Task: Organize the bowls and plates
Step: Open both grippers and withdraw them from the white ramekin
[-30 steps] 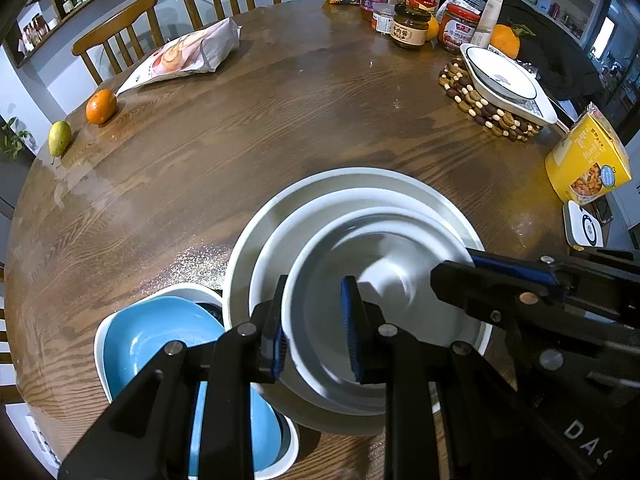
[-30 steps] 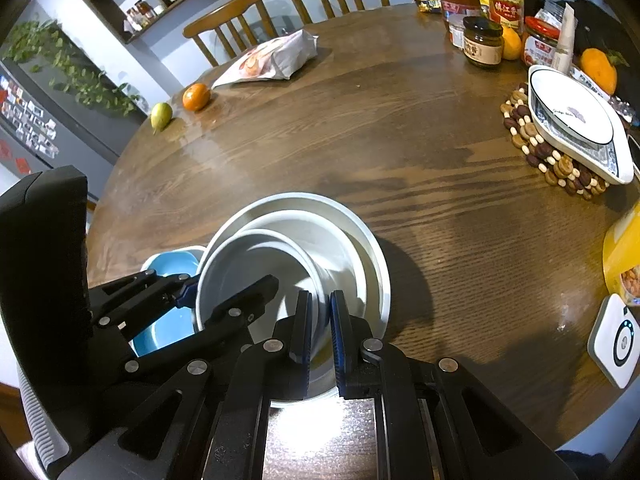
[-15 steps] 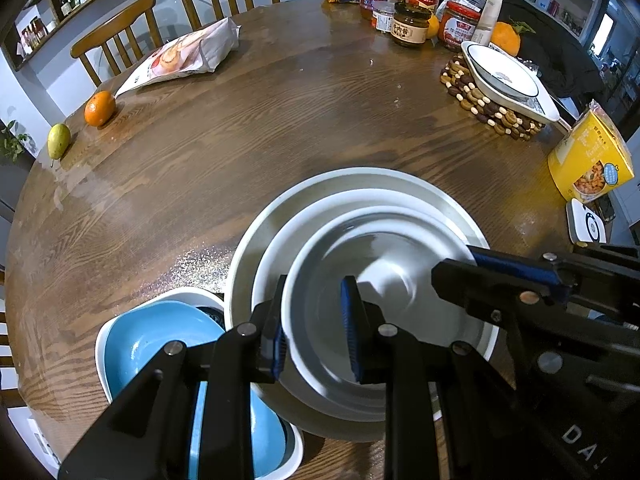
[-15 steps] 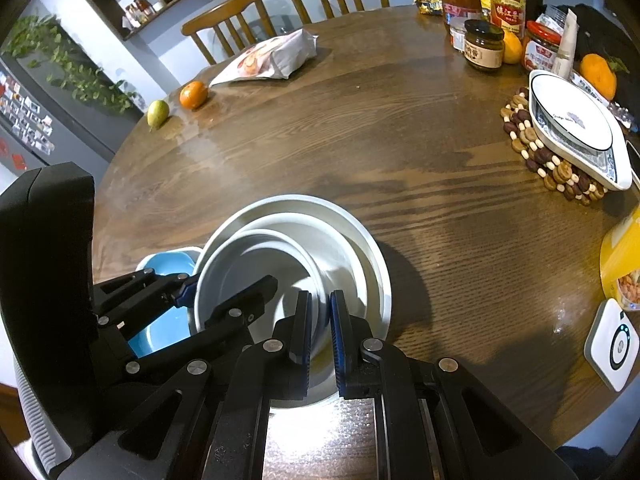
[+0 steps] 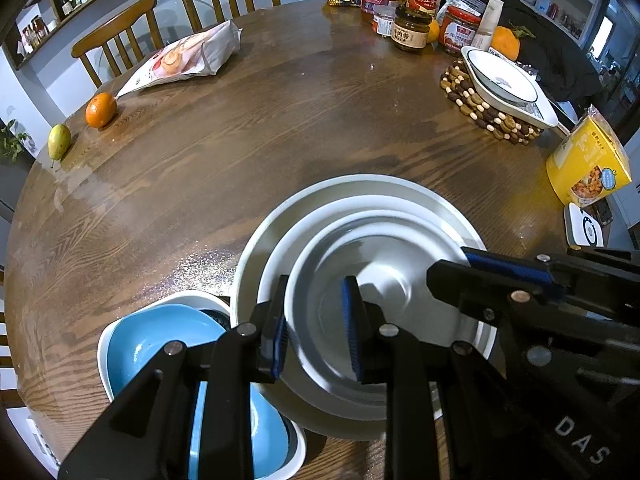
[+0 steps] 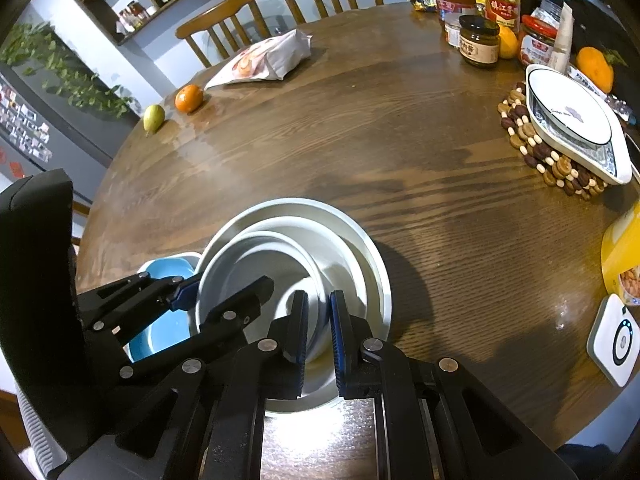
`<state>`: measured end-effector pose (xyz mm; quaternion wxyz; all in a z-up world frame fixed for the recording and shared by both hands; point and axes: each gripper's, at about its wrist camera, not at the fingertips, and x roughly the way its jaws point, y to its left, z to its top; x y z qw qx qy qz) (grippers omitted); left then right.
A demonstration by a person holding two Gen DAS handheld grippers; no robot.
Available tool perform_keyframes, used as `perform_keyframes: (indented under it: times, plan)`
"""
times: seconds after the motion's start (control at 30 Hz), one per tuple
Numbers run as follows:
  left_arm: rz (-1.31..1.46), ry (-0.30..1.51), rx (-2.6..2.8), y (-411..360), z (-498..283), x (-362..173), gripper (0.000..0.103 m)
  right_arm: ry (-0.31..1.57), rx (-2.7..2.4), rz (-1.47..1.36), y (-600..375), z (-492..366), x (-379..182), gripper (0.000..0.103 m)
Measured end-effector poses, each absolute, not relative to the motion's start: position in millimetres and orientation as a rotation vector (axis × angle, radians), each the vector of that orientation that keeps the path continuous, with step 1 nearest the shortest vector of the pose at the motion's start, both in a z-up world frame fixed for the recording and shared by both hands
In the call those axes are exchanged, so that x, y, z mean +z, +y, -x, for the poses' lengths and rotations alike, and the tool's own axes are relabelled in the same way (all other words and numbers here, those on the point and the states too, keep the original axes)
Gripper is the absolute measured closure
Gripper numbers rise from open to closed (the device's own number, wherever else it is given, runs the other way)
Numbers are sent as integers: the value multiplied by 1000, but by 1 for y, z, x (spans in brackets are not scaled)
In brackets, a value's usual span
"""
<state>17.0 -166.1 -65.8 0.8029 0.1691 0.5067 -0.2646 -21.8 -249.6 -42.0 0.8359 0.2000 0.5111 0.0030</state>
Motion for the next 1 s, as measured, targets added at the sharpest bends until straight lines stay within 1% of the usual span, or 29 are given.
perform_keyframes:
  times: [0.2, 0.3, 0.47, 0.53, 0.6, 0.7, 0.73, 0.77, 0.8, 0.83, 0.9, 0.97, 1.0]
  plan:
    - [-355, 1068, -569, -164, -16, -58, 79, 1072, 5, -434, -251, 22, -39, 91]
    - [-351, 1054, -577, -163, -14, -53, 74, 1061, 6, -450, -254, 24, -35, 91]
    - [-345, 1029, -579, -161, -11, -44, 70, 1040, 11, -464, -256, 30, -28, 91]
    - [-342, 1017, -577, -159, -10, -40, 65, 1027, 15, -468, -257, 32, -24, 91]
    - [-340, 1008, -573, -158, -9, -37, 62, 1017, 15, -469, -256, 34, -21, 90]
    - [-335, 995, -570, -155, -8, -33, 61, 1004, 12, -472, -257, 37, -16, 90]
    - [-334, 991, -567, -154, -7, -31, 57, 1001, 10, -474, -257, 38, -15, 88]
    - [-334, 986, -564, -154, -7, -30, 54, 997, 9, -476, -257, 39, -13, 84]
    - [-335, 978, -559, -153, -6, -28, 49, 992, 7, -478, -258, 41, -12, 78]
    - [-334, 972, -556, -151, -5, -27, 47, 988, 5, -480, -258, 42, -11, 75]
    - [-331, 965, -552, -150, -3, -24, 47, 978, 2, -483, -259, 44, -9, 64]
    - [-329, 958, -546, -148, -3, -22, 45, 972, 0, -484, -260, 46, -7, 59]
    - [-328, 956, -542, -148, -2, -21, 40, 970, 0, -486, -260, 47, -7, 58]
